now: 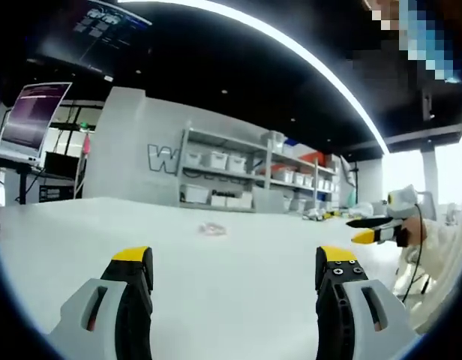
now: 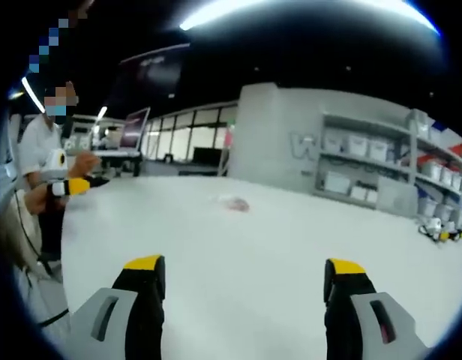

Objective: Open the resealable bag by pulling the two sides of the seal apart until the entire bag opening is separated and visibly accessible.

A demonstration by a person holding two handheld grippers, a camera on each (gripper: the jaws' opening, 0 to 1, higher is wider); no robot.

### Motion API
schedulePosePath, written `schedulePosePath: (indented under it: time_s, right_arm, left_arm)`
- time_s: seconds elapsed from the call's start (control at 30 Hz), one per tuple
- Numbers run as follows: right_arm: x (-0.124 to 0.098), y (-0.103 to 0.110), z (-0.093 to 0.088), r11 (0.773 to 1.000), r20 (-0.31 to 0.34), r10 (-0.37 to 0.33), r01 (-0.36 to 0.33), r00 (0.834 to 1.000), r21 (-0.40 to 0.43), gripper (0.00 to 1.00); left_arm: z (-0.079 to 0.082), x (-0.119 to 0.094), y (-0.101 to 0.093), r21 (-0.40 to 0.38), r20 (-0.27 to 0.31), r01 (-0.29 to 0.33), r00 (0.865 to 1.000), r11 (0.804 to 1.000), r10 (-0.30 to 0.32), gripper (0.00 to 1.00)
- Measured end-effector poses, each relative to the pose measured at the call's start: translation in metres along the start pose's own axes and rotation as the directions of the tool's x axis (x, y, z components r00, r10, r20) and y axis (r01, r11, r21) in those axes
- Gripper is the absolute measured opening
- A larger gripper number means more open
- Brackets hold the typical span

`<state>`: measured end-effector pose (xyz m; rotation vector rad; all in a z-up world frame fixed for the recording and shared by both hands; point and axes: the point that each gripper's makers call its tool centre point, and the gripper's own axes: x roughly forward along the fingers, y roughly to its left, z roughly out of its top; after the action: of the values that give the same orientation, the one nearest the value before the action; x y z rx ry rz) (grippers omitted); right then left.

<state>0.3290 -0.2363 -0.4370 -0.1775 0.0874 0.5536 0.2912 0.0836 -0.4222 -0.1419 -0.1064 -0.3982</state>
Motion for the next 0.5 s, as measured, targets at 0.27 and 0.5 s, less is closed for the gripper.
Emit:
schedulePosePath:
  time_s: [0.27, 0.5]
  right_arm:
    - [-0.016, 0.015, -0.001, 0.999, 0.008, -0.018, 0.018, 1.000, -0.029, 0.87]
    - [-0.020, 0.012, -0.004, 0.999, -0.001, -0.034, 0.034, 0.999, -0.019, 0.86]
  left_arm:
    - [-0.003, 0.000, 0.012, 0.050, -0.012, -0.047, 0.999, 0.998, 0.048, 0.91]
    - [-0.007, 0.001, 0.012, 0.073, -0.034, -0.048, 0.998, 0.996, 0.051, 0.91]
